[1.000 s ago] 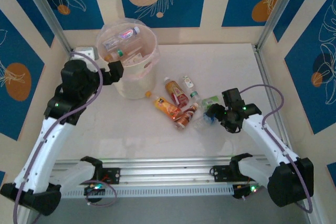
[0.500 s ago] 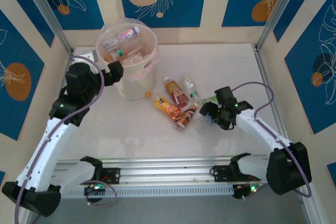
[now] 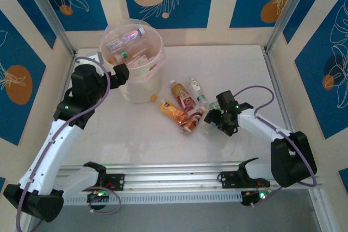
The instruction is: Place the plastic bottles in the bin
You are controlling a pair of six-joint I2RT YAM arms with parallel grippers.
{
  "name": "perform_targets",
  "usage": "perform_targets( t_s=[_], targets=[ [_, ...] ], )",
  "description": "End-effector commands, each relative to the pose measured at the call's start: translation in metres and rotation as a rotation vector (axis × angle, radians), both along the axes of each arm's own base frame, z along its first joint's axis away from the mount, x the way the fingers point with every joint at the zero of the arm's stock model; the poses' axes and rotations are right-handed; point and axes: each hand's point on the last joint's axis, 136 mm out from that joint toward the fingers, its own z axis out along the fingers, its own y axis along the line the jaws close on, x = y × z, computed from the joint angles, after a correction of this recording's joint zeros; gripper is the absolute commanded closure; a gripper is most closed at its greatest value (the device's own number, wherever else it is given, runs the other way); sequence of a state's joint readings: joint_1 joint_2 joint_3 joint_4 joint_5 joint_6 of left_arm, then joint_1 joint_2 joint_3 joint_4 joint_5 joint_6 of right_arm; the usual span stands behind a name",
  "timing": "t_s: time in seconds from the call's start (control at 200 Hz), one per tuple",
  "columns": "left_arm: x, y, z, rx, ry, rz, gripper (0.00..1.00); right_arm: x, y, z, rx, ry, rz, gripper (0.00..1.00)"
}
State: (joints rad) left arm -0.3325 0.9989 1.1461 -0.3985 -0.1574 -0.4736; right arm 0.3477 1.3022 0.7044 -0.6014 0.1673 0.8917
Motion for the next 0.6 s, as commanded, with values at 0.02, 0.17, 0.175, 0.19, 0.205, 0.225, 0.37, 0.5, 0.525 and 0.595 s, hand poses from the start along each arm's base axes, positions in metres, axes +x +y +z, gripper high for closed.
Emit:
perform_targets(
  t_s=[0.02, 0.17, 0.175, 0.19, 0.205, 0.225, 0.37, 0.5, 0.525, 0.595],
  targets=[
    [0.001, -0.004, 0.007, -0.026, -0.024, -0.010, 0.00, -0.013, -0.001, -0.013, -0.011, 0.070, -0.012, 0.16],
    [0.001, -0.004, 0.008, -0.031, -0.029, -0.012, 0.00, -0.020, -0.004, -0.022, -0.023, 0.107, -0.016, 0.16],
    [0.001, -0.004, 0.008, -0.031, -0.029, -0.011, 0.00, -0.021, -0.004, -0.023, -0.024, 0.109, -0.017, 0.16],
    [0.001, -0.004, 0.008, -0.031, -0.029, -0.012, 0.00, -0.021, -0.004, -0.024, -0.023, 0.110, -0.016, 0.16],
    [0.001, -0.005, 0.008, -0.031, -0.028, -0.012, 0.01, -0.021, -0.004, -0.024, -0.023, 0.111, -0.016, 0.16],
    [0.001, -0.005, 0.007, -0.031, -0.028, -0.013, 0.01, -0.021, -0.004, -0.025, -0.023, 0.111, -0.017, 0.16],
    [0.001, -0.005, 0.008, -0.034, -0.028, -0.015, 0.00, -0.021, -0.003, -0.033, -0.020, 0.121, -0.018, 0.19],
    [0.001, -0.006, 0.008, -0.034, -0.025, -0.018, 0.00, -0.022, -0.005, -0.035, -0.045, 0.135, -0.012, 0.23],
    [0.001, -0.006, 0.008, -0.034, -0.026, -0.019, 0.00, -0.023, -0.005, -0.035, -0.046, 0.136, -0.012, 0.25],
    [0.001, -0.006, 0.009, -0.036, -0.027, -0.019, 0.01, -0.023, -0.006, -0.034, -0.051, 0.134, -0.015, 0.31]
  ],
)
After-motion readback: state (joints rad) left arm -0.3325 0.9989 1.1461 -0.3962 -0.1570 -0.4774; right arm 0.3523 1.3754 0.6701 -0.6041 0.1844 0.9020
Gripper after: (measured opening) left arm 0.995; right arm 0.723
